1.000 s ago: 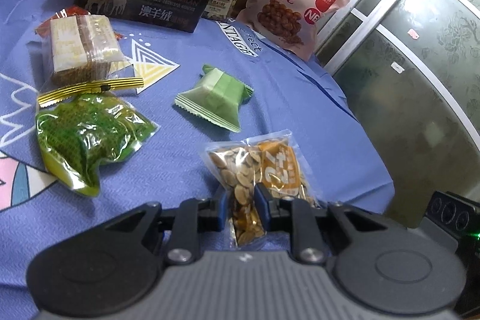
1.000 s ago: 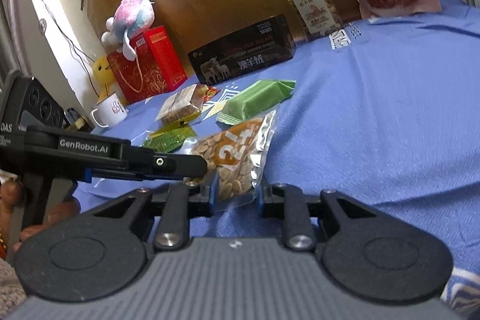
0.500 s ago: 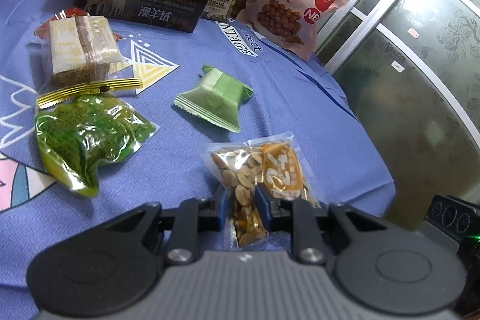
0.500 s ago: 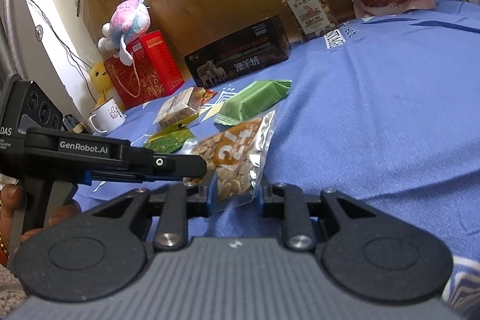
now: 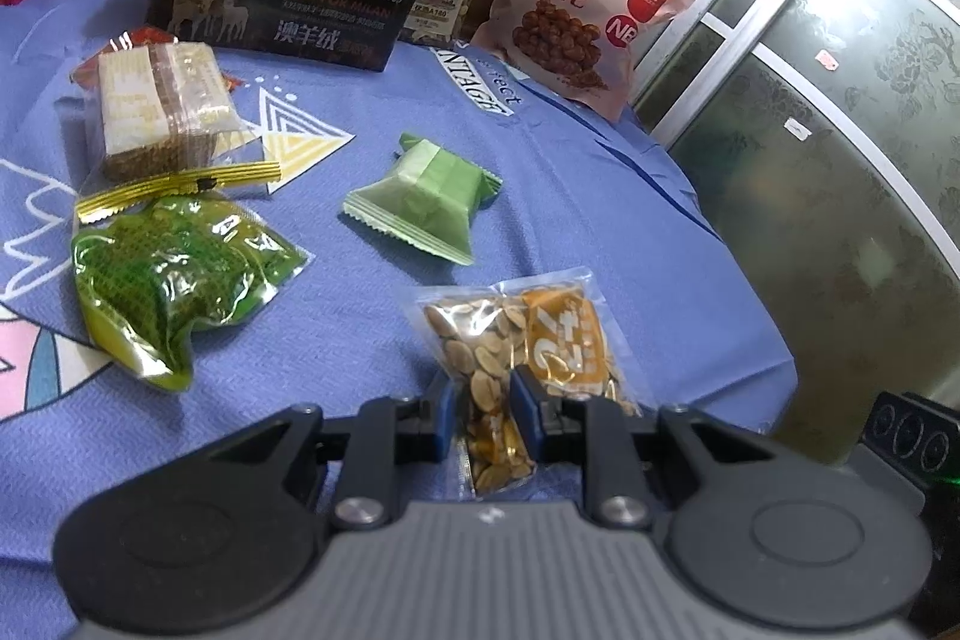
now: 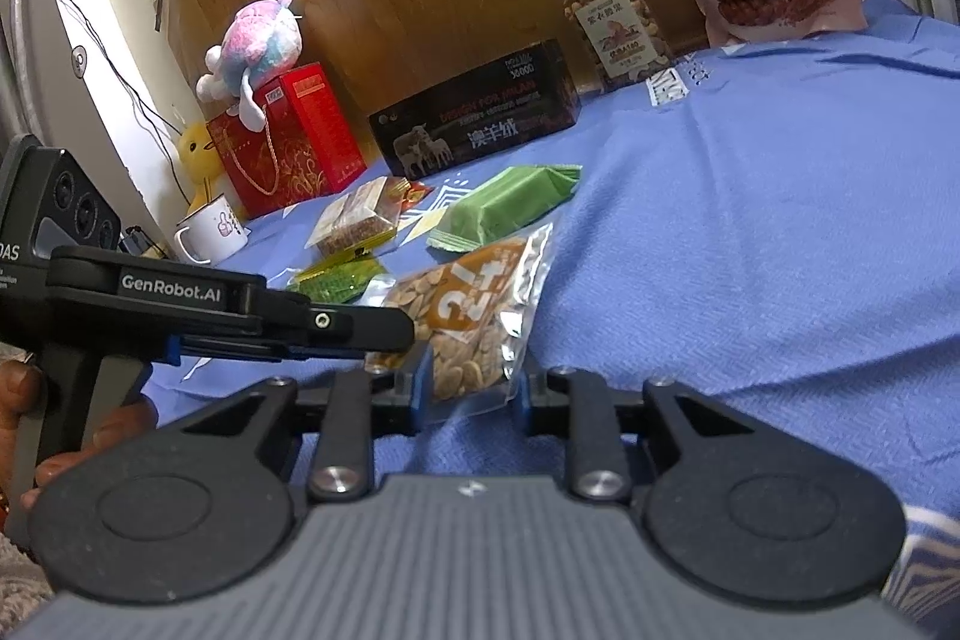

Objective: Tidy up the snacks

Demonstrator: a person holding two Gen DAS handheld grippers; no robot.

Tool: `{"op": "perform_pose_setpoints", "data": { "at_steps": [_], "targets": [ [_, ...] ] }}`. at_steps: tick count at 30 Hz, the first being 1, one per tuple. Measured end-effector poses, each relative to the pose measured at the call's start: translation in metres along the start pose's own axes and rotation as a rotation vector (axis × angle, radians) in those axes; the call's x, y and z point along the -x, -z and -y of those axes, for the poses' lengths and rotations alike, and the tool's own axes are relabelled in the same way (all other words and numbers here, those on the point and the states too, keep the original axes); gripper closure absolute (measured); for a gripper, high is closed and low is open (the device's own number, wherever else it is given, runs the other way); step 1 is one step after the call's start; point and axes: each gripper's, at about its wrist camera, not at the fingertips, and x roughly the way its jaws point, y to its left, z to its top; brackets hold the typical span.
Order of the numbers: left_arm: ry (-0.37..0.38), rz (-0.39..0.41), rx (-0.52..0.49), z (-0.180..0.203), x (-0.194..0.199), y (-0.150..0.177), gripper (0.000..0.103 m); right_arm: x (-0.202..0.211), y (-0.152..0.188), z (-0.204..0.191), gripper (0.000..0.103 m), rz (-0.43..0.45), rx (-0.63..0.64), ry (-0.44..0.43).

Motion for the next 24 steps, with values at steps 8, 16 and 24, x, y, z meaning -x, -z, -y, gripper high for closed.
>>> {"op": "perform_pose_setpoints", "data": {
  "at_steps": [8,16,24],
  "targets": [
    [-0.005,0.002,0.005,0.0008,0.0015,0.0018,0.083,-0.0007,-0.0002,0.0014,0.074,0.003,-0.001,-0.005],
    [-0.009,0.003,0.004,0.0034,0.0018,0.003,0.083,-0.001,-0.0005,0.0022,0.074,-0.002,-0.01,-0.007],
    [-0.015,0.01,0.012,0.002,0.0027,0.003,0.083,-0.0035,-0.0019,0.0021,0.074,-0.013,-0.021,-0.013]
  ]
}}
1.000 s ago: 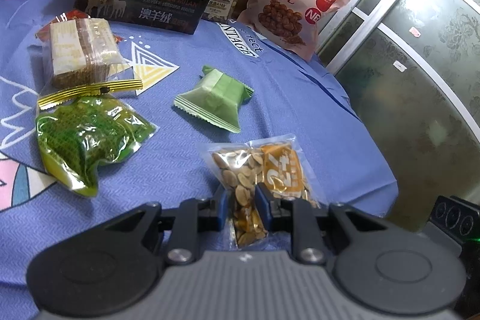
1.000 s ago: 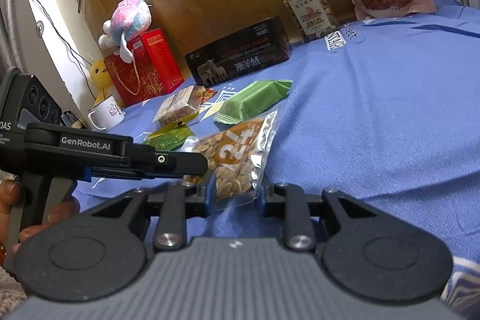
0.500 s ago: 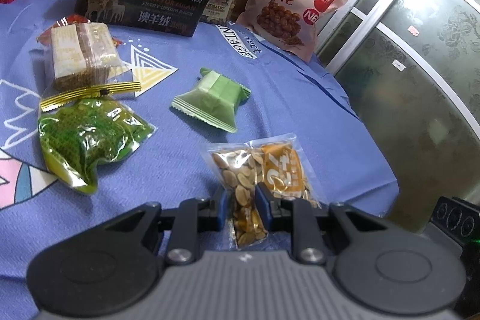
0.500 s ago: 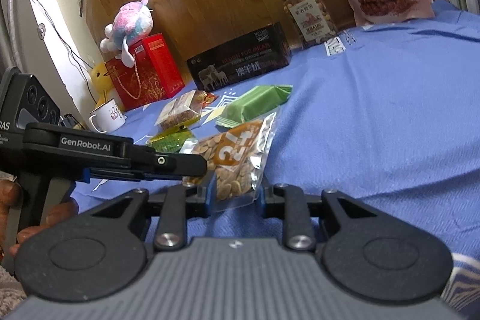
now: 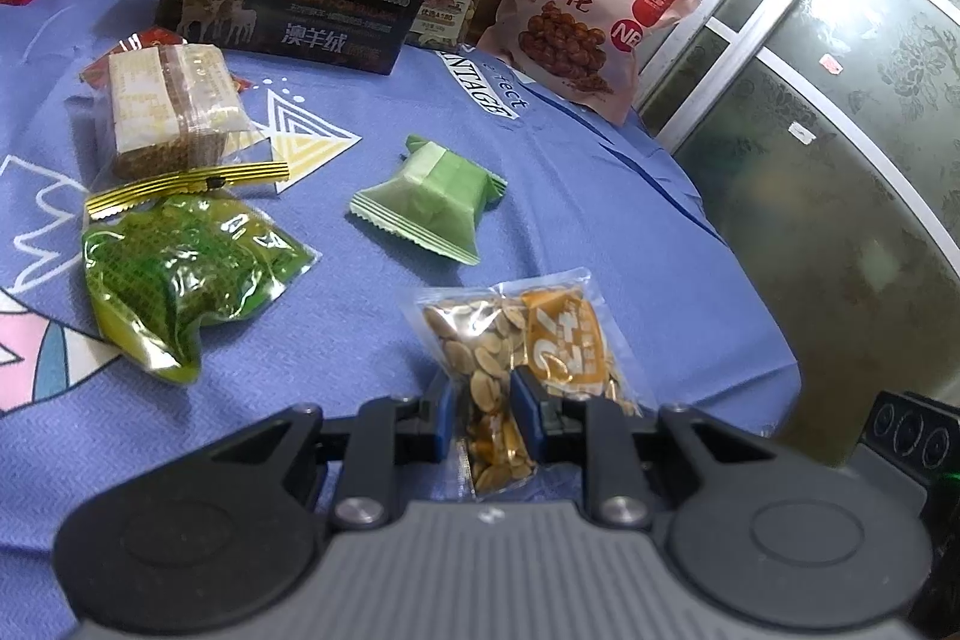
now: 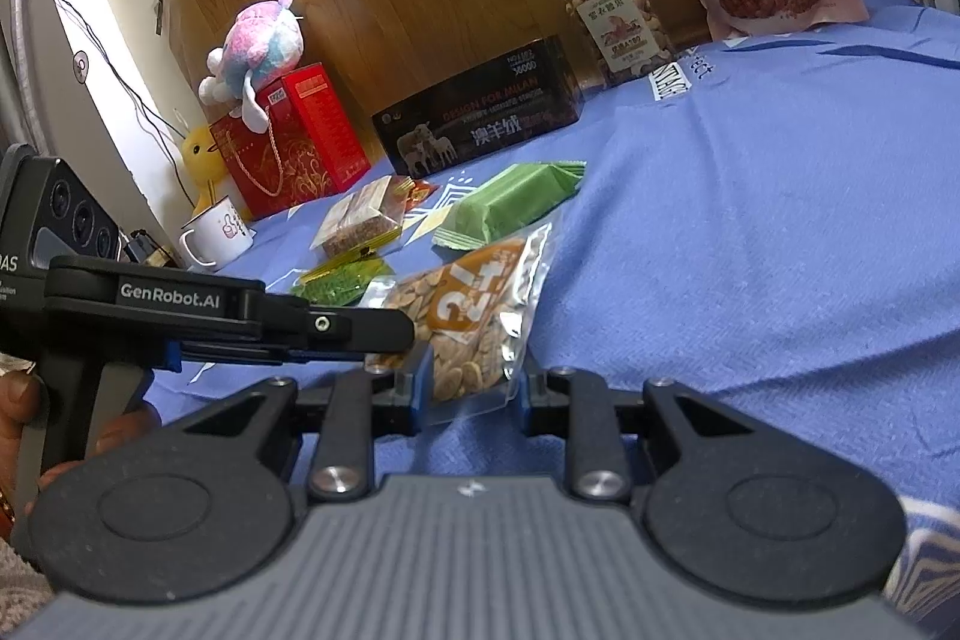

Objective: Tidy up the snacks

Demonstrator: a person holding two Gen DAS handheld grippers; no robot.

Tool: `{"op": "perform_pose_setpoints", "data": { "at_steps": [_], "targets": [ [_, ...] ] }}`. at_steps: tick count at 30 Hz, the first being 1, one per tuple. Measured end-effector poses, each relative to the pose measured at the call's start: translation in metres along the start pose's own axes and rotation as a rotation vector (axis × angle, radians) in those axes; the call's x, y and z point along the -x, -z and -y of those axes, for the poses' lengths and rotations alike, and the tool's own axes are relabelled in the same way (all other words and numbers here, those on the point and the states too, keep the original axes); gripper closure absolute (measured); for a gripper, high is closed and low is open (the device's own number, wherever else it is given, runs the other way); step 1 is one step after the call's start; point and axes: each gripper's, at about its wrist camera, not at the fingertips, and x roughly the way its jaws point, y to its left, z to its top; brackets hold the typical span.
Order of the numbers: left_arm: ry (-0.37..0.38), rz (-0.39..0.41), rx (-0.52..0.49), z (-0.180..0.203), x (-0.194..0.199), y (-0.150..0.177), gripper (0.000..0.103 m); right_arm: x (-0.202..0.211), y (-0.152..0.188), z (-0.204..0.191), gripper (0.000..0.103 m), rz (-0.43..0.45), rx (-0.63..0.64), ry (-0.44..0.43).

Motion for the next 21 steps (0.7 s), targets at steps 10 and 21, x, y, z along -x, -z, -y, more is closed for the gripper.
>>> {"op": "perform_pose_setpoints", "data": {
  "at_steps": [10,21],
  "targets": [
    [-0.012,0.004,-0.007,0.002,0.001,0.001,0.082,0.0,0.001,0.005,0.073,-0.005,-0.05,-0.027],
    [-0.048,0.052,-0.048,0.009,0.012,-0.011,0.082,-0.006,-0.014,0.005,0.074,-0.015,-0.064,-0.072]
  ]
}}
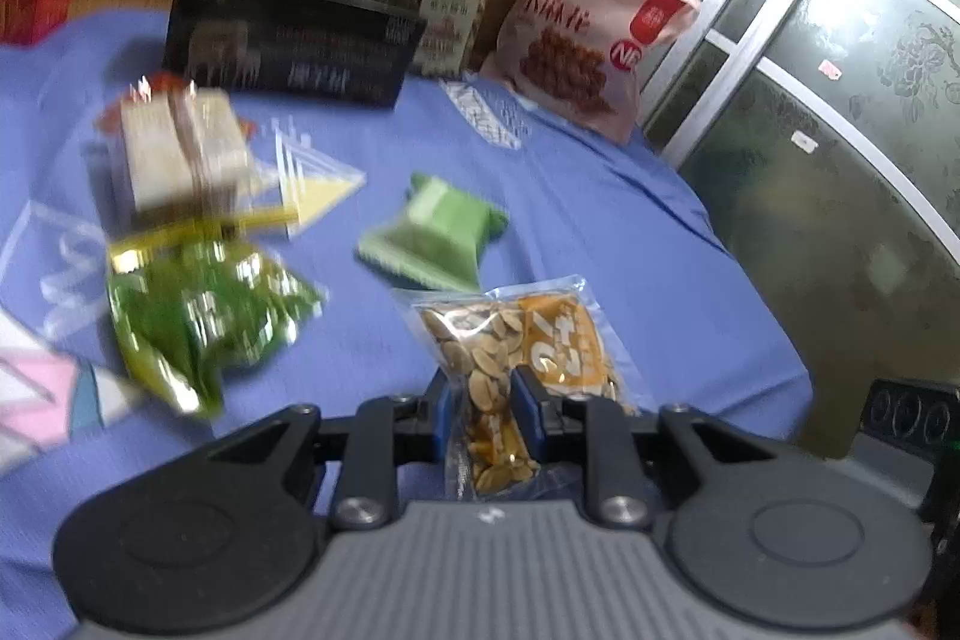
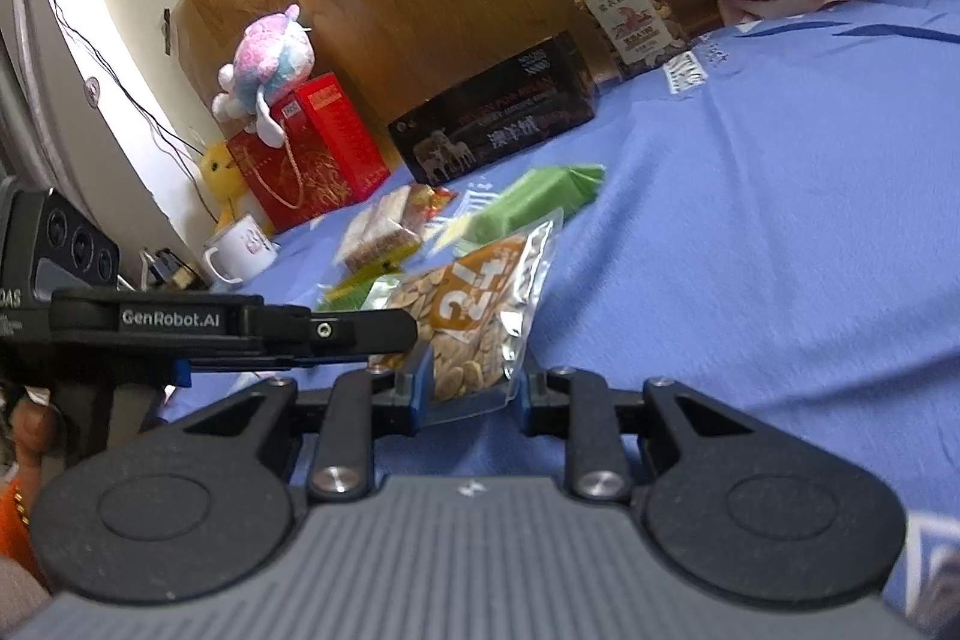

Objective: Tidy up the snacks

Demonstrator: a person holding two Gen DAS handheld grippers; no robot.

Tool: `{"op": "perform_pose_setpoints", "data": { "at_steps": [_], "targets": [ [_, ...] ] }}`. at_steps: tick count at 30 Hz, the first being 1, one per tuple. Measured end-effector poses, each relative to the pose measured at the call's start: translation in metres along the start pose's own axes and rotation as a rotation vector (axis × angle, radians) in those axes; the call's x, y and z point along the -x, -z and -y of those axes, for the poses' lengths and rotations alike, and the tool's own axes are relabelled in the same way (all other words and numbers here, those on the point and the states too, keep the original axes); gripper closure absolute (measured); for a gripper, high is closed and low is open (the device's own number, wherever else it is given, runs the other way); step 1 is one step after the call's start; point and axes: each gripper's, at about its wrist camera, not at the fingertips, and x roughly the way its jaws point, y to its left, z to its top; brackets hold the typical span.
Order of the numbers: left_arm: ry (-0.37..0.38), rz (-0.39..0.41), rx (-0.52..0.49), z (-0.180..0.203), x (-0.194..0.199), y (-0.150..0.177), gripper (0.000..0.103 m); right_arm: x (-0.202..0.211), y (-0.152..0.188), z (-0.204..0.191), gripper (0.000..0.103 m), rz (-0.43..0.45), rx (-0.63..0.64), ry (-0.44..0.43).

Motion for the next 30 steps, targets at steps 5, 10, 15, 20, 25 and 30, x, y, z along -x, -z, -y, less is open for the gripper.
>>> {"op": "perform_pose_setpoints", "data": {
  "at_steps": [5,10,15,20,25,30],
  "targets": [
    [-0.027,0.072,-0.025,-0.001,0.007,-0.043,0.082,-0.019,-0.039,-0.006,0.074,0.013,0.009,-0.051],
    [-0.029,0.125,0.007,-0.024,0.0,-0.106,0.082,-0.059,-0.098,-0.008,0.074,0.0,0.03,-0.108],
    [-0.092,0.169,0.001,-0.057,-0.017,-0.186,0.081,-0.127,-0.171,-0.003,0.074,-0.035,0.042,-0.124],
    [-0.139,0.136,0.046,-0.101,-0.06,-0.243,0.08,-0.201,-0.225,-0.001,0.073,-0.096,0.055,-0.068],
    [-0.214,0.065,0.039,-0.124,-0.107,-0.259,0.074,-0.246,-0.235,0.003,0.057,-0.17,0.137,0.065],
    [-0.305,0.092,0.0,-0.126,-0.114,-0.261,0.058,-0.237,-0.234,-0.001,0.054,-0.107,0.268,0.179]
  ]
}}
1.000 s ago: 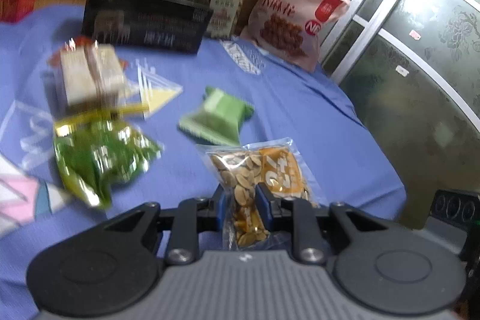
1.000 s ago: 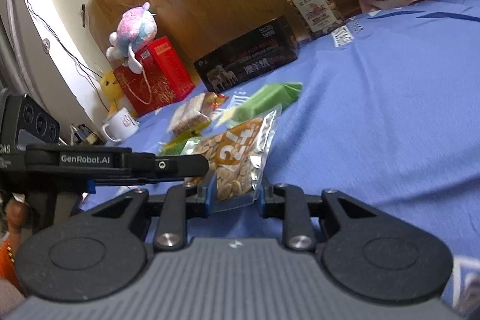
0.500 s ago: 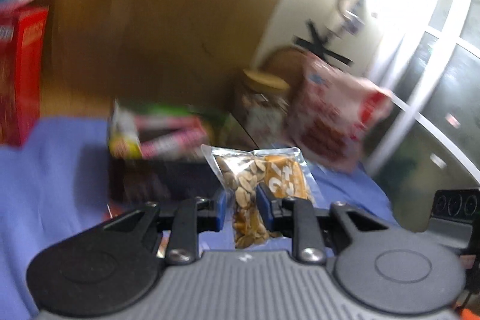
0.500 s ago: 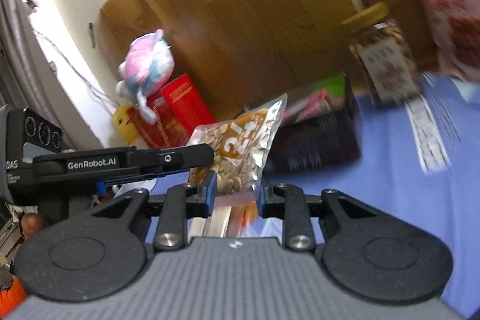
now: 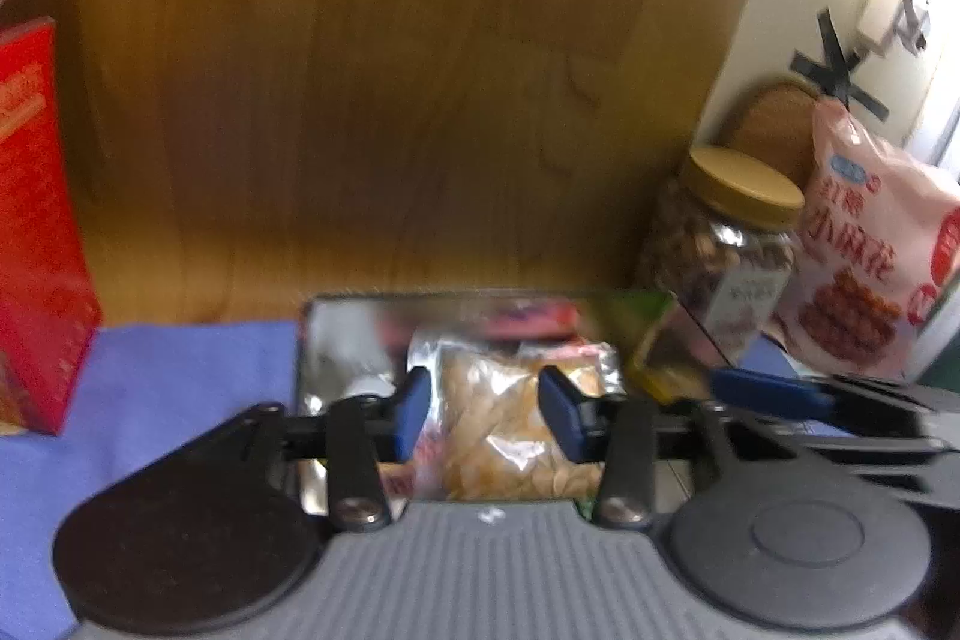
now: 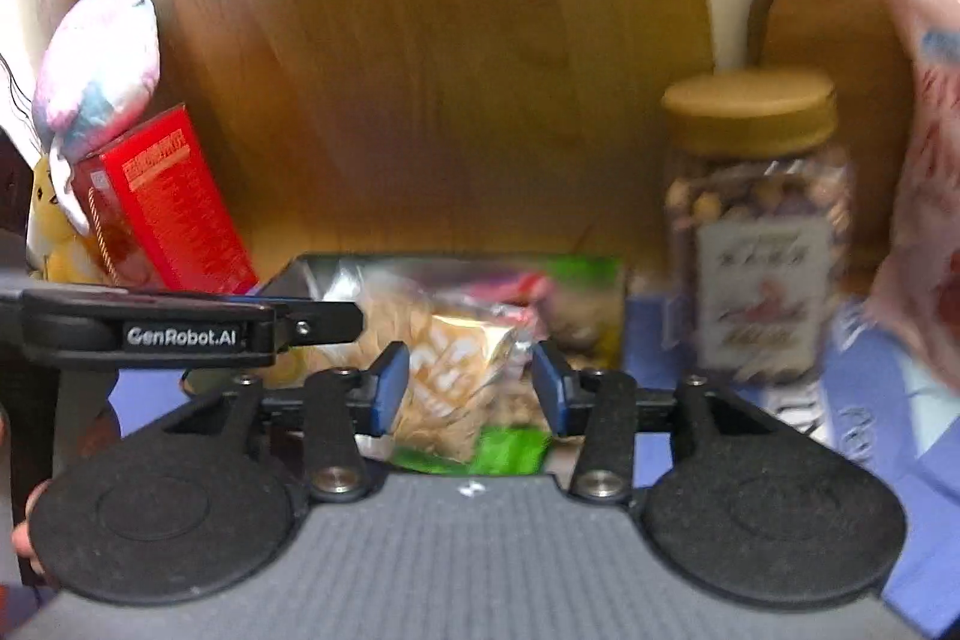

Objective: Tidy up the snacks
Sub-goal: 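Carry both nut bags over the black tin and open both tools, then reach the left tool to the clear pastry bag with yellow tie and grasp it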

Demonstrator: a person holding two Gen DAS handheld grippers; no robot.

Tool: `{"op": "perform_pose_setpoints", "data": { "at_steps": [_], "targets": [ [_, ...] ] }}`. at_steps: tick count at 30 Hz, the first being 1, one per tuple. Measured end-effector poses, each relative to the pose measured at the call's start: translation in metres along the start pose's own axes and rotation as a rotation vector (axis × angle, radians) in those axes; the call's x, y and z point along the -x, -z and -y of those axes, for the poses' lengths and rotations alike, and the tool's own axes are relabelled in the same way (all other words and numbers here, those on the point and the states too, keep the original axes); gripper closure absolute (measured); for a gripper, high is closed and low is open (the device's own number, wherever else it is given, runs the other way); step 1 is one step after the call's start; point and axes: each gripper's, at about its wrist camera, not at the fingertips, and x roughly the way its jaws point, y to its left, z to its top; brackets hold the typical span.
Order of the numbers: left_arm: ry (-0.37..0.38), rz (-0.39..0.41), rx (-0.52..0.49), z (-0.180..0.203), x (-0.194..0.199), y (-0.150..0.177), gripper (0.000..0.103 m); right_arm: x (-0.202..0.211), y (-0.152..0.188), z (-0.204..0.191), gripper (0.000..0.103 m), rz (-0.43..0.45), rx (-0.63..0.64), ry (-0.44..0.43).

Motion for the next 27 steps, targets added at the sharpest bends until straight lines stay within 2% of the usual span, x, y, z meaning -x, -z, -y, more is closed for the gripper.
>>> {"op": "perform_pose_setpoints", "data": {
  "at_steps": [5,10,13,17,20,22,27],
  "targets": [
    [-0.017,0.057,0.032,-0.007,0.044,0.007,0.058,0.053,0.011,0.008,0.054,0.056,-0.057,-0.049],
    [-0.012,0.093,-0.011,0.001,0.099,0.027,0.053,0.083,0.035,0.002,0.054,-0.027,-0.136,-0.165],
    [-0.019,0.067,-0.053,0.002,0.122,0.05,0.051,0.088,0.065,-0.016,0.054,-0.1,-0.159,-0.248],
    [-0.046,0.016,-0.08,-0.005,0.131,0.083,0.051,0.094,0.101,-0.06,0.051,-0.152,-0.1,-0.324],
    [-0.044,-0.031,-0.054,-0.015,0.127,0.096,0.05,0.096,0.126,-0.089,0.041,-0.156,0.003,-0.302],
    [-0.048,-0.062,-0.011,-0.022,0.126,0.104,0.05,0.095,0.138,-0.096,0.041,-0.164,0.011,-0.282],
    [0.078,-0.104,0.099,-0.034,0.139,0.134,0.05,0.075,0.14,-0.086,0.038,-0.201,-0.045,-0.281]
  ]
}}
